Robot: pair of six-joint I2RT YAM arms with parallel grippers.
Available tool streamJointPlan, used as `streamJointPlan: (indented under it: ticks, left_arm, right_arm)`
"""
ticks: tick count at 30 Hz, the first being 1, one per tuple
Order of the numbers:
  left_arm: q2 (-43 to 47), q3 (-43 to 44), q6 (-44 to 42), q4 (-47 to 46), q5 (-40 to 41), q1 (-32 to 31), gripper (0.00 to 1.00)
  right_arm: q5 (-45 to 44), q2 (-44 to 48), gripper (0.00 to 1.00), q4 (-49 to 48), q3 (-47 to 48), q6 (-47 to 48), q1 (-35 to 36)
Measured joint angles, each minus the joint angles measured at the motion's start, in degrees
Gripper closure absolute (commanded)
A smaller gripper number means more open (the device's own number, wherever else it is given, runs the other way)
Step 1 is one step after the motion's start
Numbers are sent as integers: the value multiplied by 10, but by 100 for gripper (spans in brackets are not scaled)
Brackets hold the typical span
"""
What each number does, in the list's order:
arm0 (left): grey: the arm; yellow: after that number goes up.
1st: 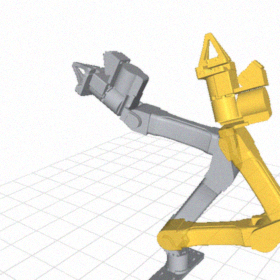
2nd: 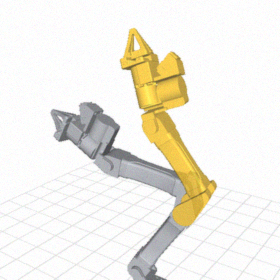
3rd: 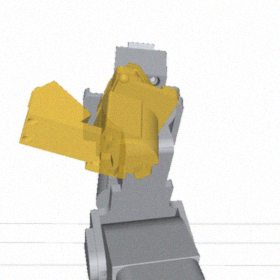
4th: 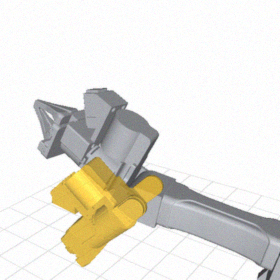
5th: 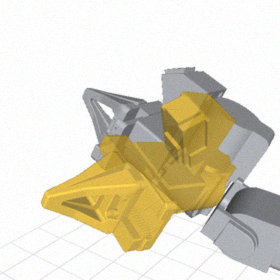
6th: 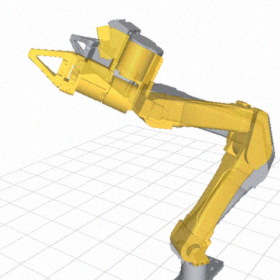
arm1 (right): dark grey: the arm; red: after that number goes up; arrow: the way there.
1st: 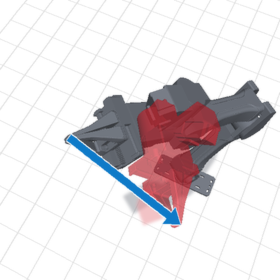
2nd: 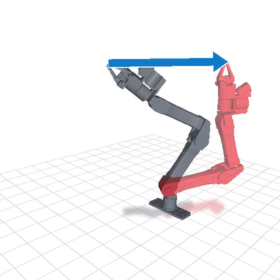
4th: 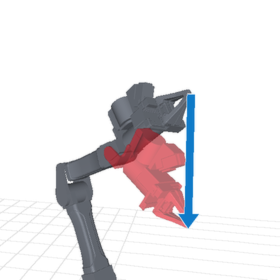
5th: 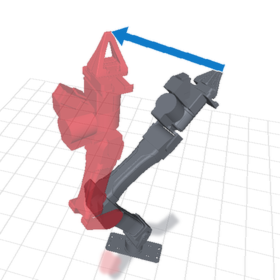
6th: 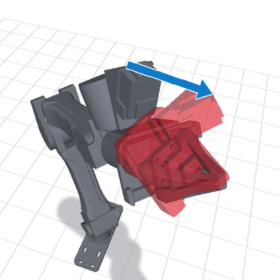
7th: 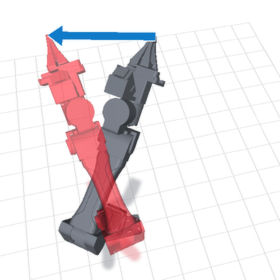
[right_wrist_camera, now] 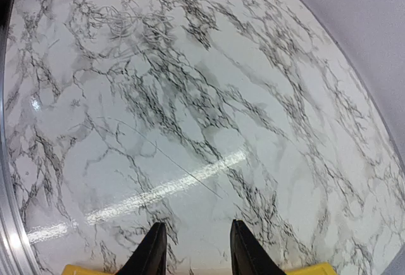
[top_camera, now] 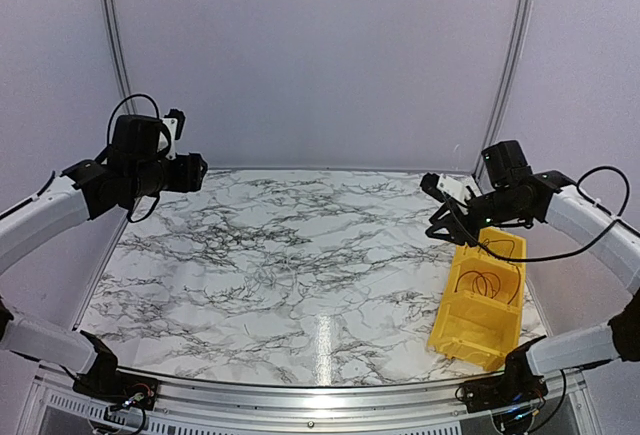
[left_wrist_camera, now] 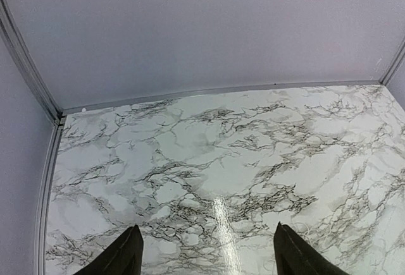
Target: Untangle the cables
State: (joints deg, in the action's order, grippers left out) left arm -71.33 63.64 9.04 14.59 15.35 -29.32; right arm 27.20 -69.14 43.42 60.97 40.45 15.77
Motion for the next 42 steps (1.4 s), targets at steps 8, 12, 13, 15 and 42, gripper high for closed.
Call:
streamJointPlan:
  ticks: [8, 12, 13, 15, 42]
  left_arm:
    - [125, -3, 44, 143, -25, 3, 32]
    - [175, -101, 88, 162, -10, 3, 34]
    - [175, -124, 96, 163, -10, 3, 34]
    - [167, -183, 117, 156, -13, 3, 34]
    - [-153, -248, 160, -212, -213, -88, 57]
  right_arm:
    - [86, -99, 68, -76, 62, -37, 74]
    - [128, -172, 76, -92, 124, -45, 91]
    - [136, -188, 78, -95, 136, -46, 97]
    - [134, -227, 78, -80, 175, -40, 118]
    - [33, -290, 67, -110, 92, -32, 174]
